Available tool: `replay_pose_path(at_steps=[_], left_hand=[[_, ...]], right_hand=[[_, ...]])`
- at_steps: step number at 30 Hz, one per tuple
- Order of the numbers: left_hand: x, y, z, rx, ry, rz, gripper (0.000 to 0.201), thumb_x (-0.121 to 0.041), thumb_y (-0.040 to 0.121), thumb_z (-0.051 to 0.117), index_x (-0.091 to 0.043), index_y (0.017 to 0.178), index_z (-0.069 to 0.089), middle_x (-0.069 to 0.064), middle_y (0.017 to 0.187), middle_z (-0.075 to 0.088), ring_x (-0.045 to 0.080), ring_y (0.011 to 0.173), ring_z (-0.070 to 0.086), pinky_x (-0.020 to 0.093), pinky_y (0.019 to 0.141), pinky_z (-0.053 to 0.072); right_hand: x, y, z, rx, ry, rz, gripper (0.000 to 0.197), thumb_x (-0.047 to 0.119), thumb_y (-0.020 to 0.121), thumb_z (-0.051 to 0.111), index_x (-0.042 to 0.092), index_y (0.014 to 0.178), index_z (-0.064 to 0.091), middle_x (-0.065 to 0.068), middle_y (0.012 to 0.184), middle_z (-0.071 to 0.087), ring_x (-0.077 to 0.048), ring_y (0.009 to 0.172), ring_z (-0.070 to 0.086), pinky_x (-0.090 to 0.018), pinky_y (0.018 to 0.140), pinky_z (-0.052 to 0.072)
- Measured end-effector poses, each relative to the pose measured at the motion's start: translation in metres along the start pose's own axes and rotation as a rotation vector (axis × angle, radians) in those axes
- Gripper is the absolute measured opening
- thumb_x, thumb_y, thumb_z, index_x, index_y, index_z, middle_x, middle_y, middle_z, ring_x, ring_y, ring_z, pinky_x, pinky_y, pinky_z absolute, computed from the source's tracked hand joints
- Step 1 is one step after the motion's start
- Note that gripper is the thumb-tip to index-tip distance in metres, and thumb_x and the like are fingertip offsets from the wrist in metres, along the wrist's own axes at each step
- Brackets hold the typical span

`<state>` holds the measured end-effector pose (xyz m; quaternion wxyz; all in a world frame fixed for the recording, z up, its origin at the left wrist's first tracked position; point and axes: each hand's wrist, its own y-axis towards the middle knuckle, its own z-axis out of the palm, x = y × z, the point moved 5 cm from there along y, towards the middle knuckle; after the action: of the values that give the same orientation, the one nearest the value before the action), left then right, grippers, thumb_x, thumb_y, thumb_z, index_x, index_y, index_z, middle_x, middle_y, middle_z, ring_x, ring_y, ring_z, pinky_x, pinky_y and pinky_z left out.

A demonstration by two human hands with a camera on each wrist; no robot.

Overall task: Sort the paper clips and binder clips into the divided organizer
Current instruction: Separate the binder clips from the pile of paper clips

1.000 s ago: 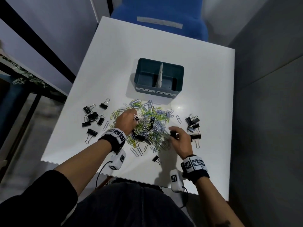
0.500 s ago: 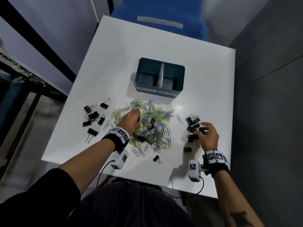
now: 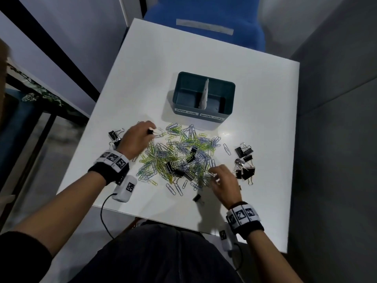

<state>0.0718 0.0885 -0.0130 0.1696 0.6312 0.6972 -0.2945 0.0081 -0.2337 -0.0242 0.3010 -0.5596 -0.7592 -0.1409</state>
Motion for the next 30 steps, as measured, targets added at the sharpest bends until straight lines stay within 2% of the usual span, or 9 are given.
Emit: replay_pose_path(at_steps=[3, 5, 9, 11, 15, 18, 22, 26, 30], left_hand=[[0.043, 0.003, -0.026, -0.155, -0.022, -0.293, 0.015, -0.019, 0.085, 0.066, -0.025, 0.098, 0.064, 0.004, 0.099, 0.068, 0.026, 0.088, 0.064, 0.040, 0.079, 0.053], [0.063, 0.002, -0.035, -0.199, -0.031, -0.443, 0.012, -0.018, 0.085, 0.066, -0.024, 0.096, 0.065, 0.006, 0.097, 0.069, 0.027, 0.086, 0.063, 0.036, 0.078, 0.052], [0.078, 0.002, -0.035, -0.182, -0.100, -0.510, 0.013, -0.012, 0.087, 0.066, -0.013, 0.100, 0.066, 0.015, 0.101, 0.068, 0.027, 0.084, 0.061, 0.031, 0.079, 0.049], [0.077, 0.001, -0.034, -0.159, -0.033, -0.510, 0.020, -0.013, 0.089, 0.064, -0.011, 0.108, 0.064, 0.017, 0.110, 0.063, 0.030, 0.095, 0.059, 0.034, 0.081, 0.046], [0.048, -0.013, -0.025, -0.116, 0.228, -0.326, 0.033, -0.013, 0.089, 0.058, -0.013, 0.122, 0.054, 0.015, 0.122, 0.047, 0.031, 0.111, 0.048, 0.044, 0.081, 0.046], [0.010, -0.030, 0.003, 0.000, 0.268, -0.024, 0.026, -0.019, 0.090, 0.058, -0.015, 0.116, 0.057, 0.007, 0.114, 0.051, 0.021, 0.095, 0.050, 0.033, 0.069, 0.047], [-0.032, -0.052, 0.057, 0.257, 0.289, 0.290, 0.027, -0.028, 0.093, 0.055, -0.014, 0.116, 0.056, 0.005, 0.109, 0.053, 0.012, 0.087, 0.049, 0.023, 0.066, 0.049], [-0.043, -0.061, 0.091, 0.341, 0.416, 0.281, 0.043, -0.040, 0.086, 0.063, -0.017, 0.119, 0.048, 0.004, 0.107, 0.046, 0.018, 0.090, 0.047, 0.029, 0.061, 0.049], [-0.051, -0.061, 0.103, 0.296, 0.413, 0.263, 0.043, -0.026, 0.081, 0.072, -0.009, 0.115, 0.049, 0.009, 0.110, 0.044, 0.018, 0.084, 0.041, 0.028, 0.057, 0.036]], right_hand=[[0.023, 0.002, 0.025, 0.139, -0.069, -0.120, 0.012, 0.010, 0.085, 0.065, 0.013, 0.096, 0.063, 0.000, 0.095, 0.060, -0.015, 0.073, 0.056, -0.027, 0.059, 0.053], [0.030, 0.003, 0.039, 0.191, -0.172, -0.146, 0.021, 0.011, 0.084, 0.066, 0.013, 0.105, 0.061, -0.002, 0.103, 0.057, -0.019, 0.079, 0.056, -0.032, 0.056, 0.053], [0.036, 0.006, 0.048, 0.215, -0.248, -0.173, 0.034, 0.009, 0.084, 0.064, 0.013, 0.116, 0.056, -0.007, 0.117, 0.052, -0.024, 0.096, 0.056, -0.035, 0.054, 0.053], [0.034, 0.005, 0.047, 0.215, -0.260, -0.182, 0.037, 0.006, 0.081, 0.065, 0.011, 0.116, 0.057, -0.007, 0.119, 0.052, -0.027, 0.102, 0.055, -0.033, 0.054, 0.052], [0.027, 0.004, 0.044, 0.219, -0.253, -0.149, 0.038, 0.008, 0.078, 0.068, 0.013, 0.113, 0.056, -0.004, 0.116, 0.052, -0.023, 0.096, 0.055, -0.026, 0.052, 0.040], [0.023, 0.004, 0.045, 0.210, -0.249, -0.110, 0.035, 0.014, 0.077, 0.072, 0.016, 0.108, 0.056, -0.001, 0.110, 0.051, -0.020, 0.088, 0.055, -0.023, 0.052, 0.035], [0.025, 0.007, 0.043, 0.184, -0.274, -0.063, 0.042, 0.013, 0.071, 0.078, 0.018, 0.107, 0.057, -0.002, 0.106, 0.055, -0.021, 0.083, 0.058, -0.023, 0.051, 0.032], [0.025, 0.012, 0.043, 0.140, -0.309, -0.004, 0.036, 0.017, 0.077, 0.073, 0.018, 0.108, 0.054, -0.003, 0.106, 0.055, -0.024, 0.084, 0.058, -0.025, 0.049, 0.033], [0.023, 0.014, 0.048, 0.135, -0.321, 0.023, 0.034, 0.020, 0.077, 0.073, 0.019, 0.106, 0.056, -0.004, 0.106, 0.054, -0.023, 0.084, 0.057, -0.024, 0.050, 0.034]])
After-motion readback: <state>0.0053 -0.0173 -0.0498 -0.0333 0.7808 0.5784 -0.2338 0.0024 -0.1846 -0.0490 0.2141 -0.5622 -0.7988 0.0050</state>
